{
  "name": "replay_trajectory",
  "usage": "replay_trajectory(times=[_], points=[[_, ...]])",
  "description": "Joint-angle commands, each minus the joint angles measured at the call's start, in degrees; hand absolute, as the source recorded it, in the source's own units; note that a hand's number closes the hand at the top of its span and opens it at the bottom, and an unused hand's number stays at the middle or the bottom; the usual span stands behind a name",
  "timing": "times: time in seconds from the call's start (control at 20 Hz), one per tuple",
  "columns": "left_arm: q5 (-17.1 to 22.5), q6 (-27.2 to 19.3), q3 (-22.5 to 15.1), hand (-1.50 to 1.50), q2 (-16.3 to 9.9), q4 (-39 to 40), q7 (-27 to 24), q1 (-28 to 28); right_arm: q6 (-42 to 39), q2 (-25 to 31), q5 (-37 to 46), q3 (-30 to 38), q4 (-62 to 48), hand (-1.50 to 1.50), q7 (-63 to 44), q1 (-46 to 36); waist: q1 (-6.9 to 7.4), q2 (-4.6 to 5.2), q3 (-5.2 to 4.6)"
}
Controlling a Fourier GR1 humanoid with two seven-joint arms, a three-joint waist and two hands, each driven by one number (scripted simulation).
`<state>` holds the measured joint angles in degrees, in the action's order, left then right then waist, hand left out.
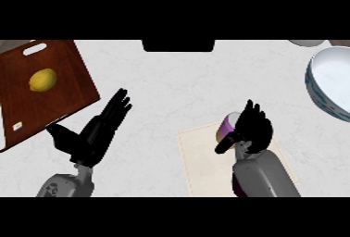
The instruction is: Pick the can from the placemat and place it in the bowl
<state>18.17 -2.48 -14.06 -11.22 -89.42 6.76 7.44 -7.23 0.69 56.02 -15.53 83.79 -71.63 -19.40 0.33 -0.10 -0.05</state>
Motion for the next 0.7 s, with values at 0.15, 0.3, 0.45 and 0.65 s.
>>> replay_trajectory(times=[0.15,0.3,0.45,0.65], points=[[0.1,0.5,1.1,0.0,-0.4,-2.8,2.6,-0.4,4.6,-0.7,2.7,-3.4,-2.3,1.5,-7.3,2.4,-0.06,0.02,0.06],[-0.8,2.9,1.9,0.0,0.9,4.3,-3.5,-1.0,3.9,-0.7,2.1,-7.3,-0.3,1.5,-10.3,0.9,-0.19,0.1,0.02],[-1.7,1.7,0.8,0.0,2.6,3.7,-1.4,1.5,4.7,-0.7,1.4,-4.0,-8.0,1.5,-8.3,-5.2,0.21,0.23,0.04],[-2.2,1.0,1.3,0.0,3.0,2.7,-0.1,2.3,2.7,-0.6,2.5,-3.7,-7.3,1.5,-5.7,-3.7,-0.01,0.16,0.04]])
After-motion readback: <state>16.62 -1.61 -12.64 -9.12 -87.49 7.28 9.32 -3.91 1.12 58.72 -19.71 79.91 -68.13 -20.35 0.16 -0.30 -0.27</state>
